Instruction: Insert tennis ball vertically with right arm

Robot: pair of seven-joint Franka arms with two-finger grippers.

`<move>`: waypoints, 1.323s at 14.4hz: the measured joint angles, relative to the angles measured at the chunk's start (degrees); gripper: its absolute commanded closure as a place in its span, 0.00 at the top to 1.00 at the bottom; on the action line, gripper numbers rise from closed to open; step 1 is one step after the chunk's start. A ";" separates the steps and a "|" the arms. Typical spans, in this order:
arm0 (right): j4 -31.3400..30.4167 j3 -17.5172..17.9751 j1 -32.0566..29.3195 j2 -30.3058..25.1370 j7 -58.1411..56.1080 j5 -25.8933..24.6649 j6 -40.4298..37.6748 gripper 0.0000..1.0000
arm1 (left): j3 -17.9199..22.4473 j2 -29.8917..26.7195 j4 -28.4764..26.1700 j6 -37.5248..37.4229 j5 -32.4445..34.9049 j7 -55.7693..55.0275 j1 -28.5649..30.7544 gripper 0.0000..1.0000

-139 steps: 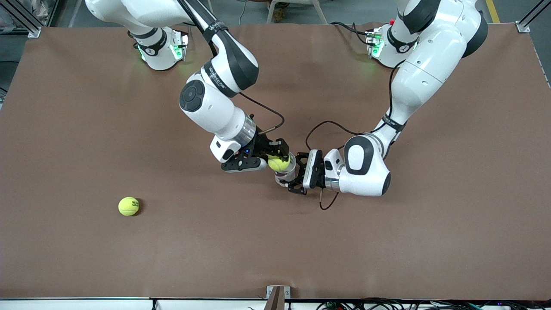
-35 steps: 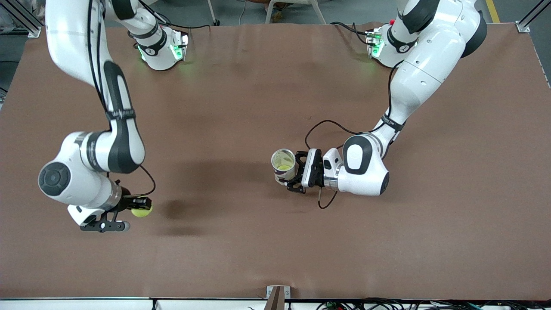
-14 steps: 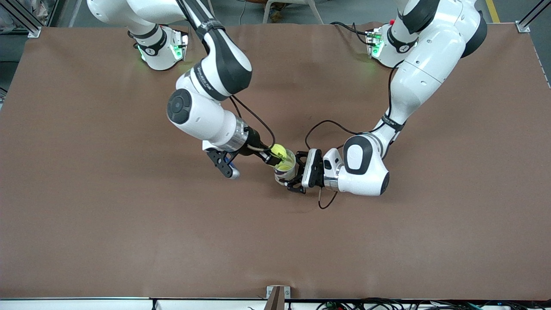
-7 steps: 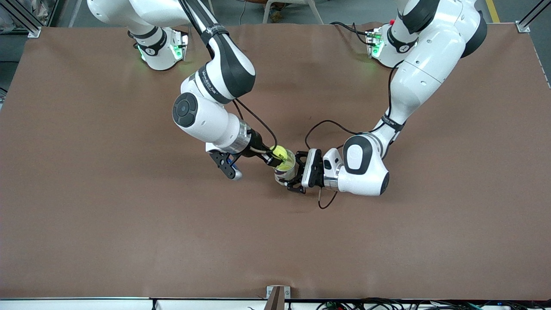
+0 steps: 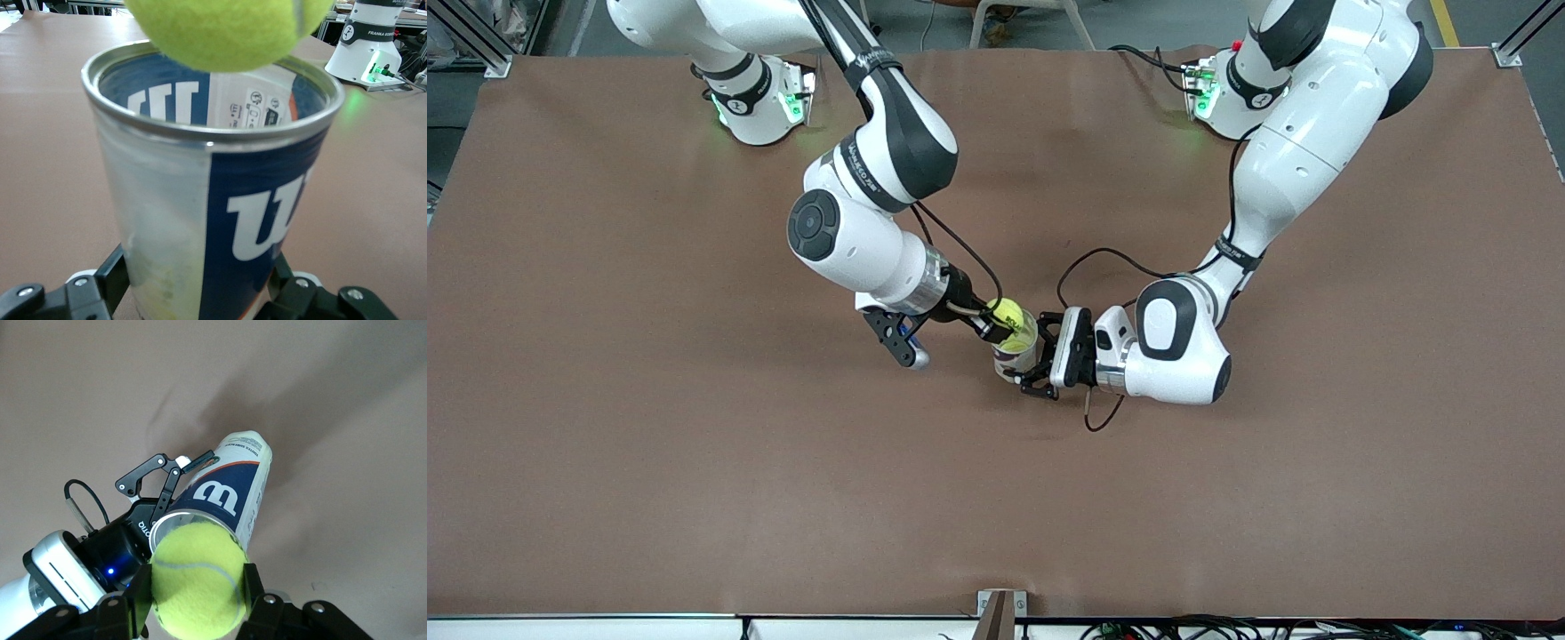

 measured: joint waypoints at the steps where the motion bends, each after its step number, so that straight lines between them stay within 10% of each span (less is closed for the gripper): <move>1: 0.13 0.03 0.01 0.07 0.09 0.01 0.00 0.32 | 0.00 0.00 0.00 0.00 0.00 0.04 0.00 0.84; 8: 3.21 0.09 0.08 2.52 1.61 0.14 0.01 0.33 | 0.01 0.00 -0.02 -0.04 0.00 0.04 0.11 0.85; 9: 3.41 0.09 0.08 2.77 1.69 0.15 0.01 0.46 | 0.01 0.00 -0.04 -0.05 0.00 0.06 0.11 0.85; 10: 3.46 0.09 0.08 2.91 1.72 0.16 0.01 0.95 | 0.01 0.00 -0.05 -0.06 0.00 0.15 0.11 0.85; 11: 3.46 0.09 0.08 2.97 1.73 0.17 0.01 1.00 | 0.01 0.00 -0.06 -0.09 0.00 0.26 0.11 0.85; 19: 4.21 -0.51 0.05 2.97 1.77 0.17 0.01 1.00 | 0.01 0.00 -0.07 -0.12 0.00 0.34 0.09 0.85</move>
